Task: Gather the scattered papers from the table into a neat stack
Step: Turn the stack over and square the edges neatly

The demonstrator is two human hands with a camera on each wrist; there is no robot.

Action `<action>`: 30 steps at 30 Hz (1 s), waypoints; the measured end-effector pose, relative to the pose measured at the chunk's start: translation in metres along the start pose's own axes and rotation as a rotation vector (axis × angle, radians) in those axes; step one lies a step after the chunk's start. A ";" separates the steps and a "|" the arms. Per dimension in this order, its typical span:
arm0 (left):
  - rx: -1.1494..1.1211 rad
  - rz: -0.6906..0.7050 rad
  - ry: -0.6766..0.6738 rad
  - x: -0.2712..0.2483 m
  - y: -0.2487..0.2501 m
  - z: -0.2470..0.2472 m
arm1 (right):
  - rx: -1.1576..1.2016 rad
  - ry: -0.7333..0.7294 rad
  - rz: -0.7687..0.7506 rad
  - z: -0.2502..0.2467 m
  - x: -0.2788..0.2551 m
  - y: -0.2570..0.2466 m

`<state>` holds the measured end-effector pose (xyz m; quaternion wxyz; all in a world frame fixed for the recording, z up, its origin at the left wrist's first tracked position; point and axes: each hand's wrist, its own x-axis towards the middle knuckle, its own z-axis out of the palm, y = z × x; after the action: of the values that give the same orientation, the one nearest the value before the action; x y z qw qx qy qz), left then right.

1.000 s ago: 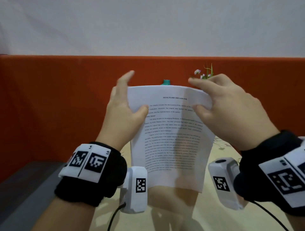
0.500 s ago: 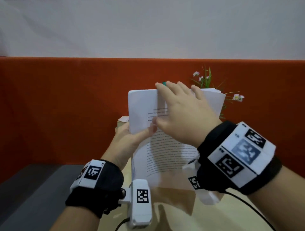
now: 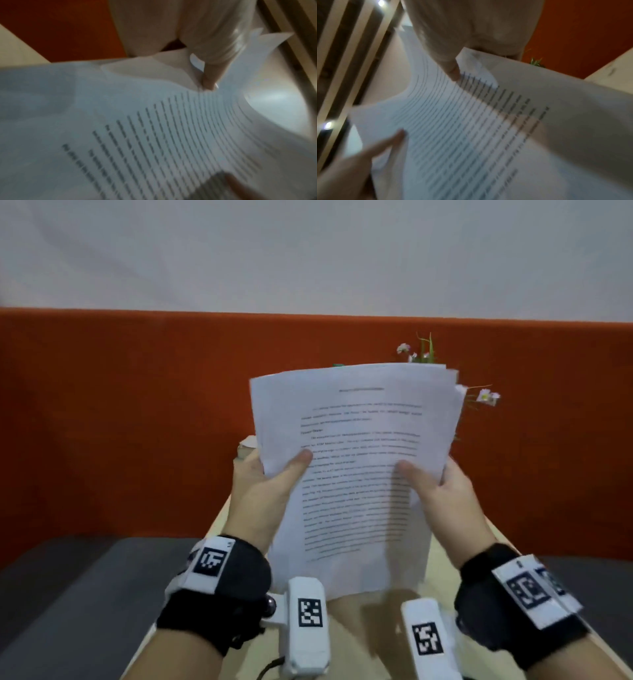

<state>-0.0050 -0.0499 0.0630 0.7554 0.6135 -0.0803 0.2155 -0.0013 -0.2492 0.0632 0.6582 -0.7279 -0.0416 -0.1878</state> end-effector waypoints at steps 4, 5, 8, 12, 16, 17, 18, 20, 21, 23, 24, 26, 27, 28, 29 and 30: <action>0.222 0.187 0.249 -0.006 -0.010 0.017 | 0.039 0.074 -0.180 0.013 -0.011 0.007; 0.286 0.223 0.303 -0.007 -0.011 0.019 | 0.081 0.100 -0.204 0.014 -0.013 0.006; 0.350 0.277 0.365 -0.013 -0.008 0.021 | 0.168 0.158 -0.261 0.014 -0.018 0.007; 0.413 0.287 0.333 -0.009 -0.007 0.022 | 0.116 0.129 -0.283 0.016 -0.016 0.005; 0.377 0.207 0.335 -0.005 -0.013 0.020 | 0.104 0.150 -0.239 0.019 -0.016 0.010; 0.362 0.192 0.331 -0.006 -0.015 0.019 | 0.113 0.150 -0.228 0.019 -0.016 0.011; 0.360 0.179 0.331 -0.009 -0.018 0.018 | 0.108 0.151 -0.225 0.020 -0.017 0.011; 0.359 0.181 0.351 -0.013 -0.020 0.018 | 0.097 0.189 -0.244 0.019 -0.016 0.009; 0.346 0.188 0.364 -0.014 -0.020 0.018 | 0.105 0.223 -0.259 0.019 -0.014 0.009; 0.316 0.178 0.372 -0.016 -0.020 0.018 | 0.131 0.262 -0.252 0.019 -0.012 0.010; 0.307 0.158 0.363 -0.018 -0.021 0.018 | 0.135 0.257 -0.231 0.020 -0.013 0.011; 0.317 0.114 0.338 -0.019 -0.024 0.018 | 0.103 0.228 -0.199 0.023 -0.014 0.010; 0.327 0.113 0.332 -0.019 -0.023 0.018 | 0.089 0.220 -0.191 0.023 -0.013 0.008; 0.335 0.129 0.335 -0.017 -0.022 0.018 | 0.089 0.219 -0.189 0.023 -0.011 0.005; 0.348 0.157 0.342 -0.016 -0.019 0.018 | 0.094 0.226 -0.193 0.023 -0.009 0.003; 0.364 0.184 0.353 -0.015 -0.017 0.018 | 0.105 0.230 -0.200 0.022 -0.009 0.002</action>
<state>-0.0090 -0.0733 0.0464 0.6122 0.6822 0.0374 0.3980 -0.0040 -0.2269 0.0575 0.6739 -0.6582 -0.0480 -0.3321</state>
